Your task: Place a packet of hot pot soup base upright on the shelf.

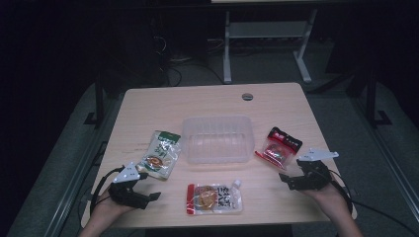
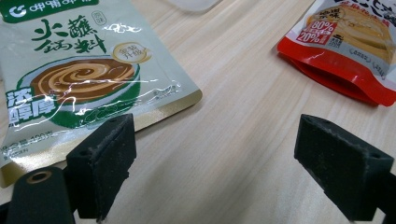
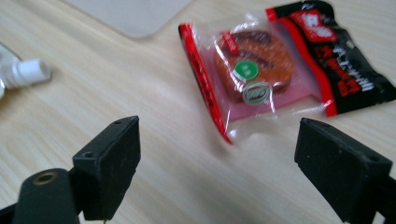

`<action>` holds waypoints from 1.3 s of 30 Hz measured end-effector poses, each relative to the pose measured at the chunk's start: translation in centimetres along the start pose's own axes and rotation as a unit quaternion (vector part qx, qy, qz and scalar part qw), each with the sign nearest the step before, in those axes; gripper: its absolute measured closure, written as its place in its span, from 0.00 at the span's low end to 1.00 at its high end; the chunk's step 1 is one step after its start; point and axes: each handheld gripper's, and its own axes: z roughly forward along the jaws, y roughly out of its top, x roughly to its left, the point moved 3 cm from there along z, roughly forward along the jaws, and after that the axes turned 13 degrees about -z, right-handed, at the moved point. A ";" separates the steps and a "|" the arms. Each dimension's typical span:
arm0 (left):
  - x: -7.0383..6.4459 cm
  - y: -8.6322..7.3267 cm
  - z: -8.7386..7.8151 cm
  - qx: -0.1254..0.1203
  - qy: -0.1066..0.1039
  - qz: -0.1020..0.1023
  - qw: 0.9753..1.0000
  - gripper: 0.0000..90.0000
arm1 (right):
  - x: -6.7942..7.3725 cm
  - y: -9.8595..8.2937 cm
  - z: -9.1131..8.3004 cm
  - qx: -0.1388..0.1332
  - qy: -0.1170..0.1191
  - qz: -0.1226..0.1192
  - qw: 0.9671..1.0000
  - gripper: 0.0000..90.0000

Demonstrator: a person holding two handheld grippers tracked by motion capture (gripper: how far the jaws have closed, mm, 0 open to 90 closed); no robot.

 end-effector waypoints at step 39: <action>-0.3 -0.1 0.2 0.006 -0.010 -0.002 1.000 0.14 | -6.3 6.2 6.0 -0.003 -0.021 -0.008 1.000 1.00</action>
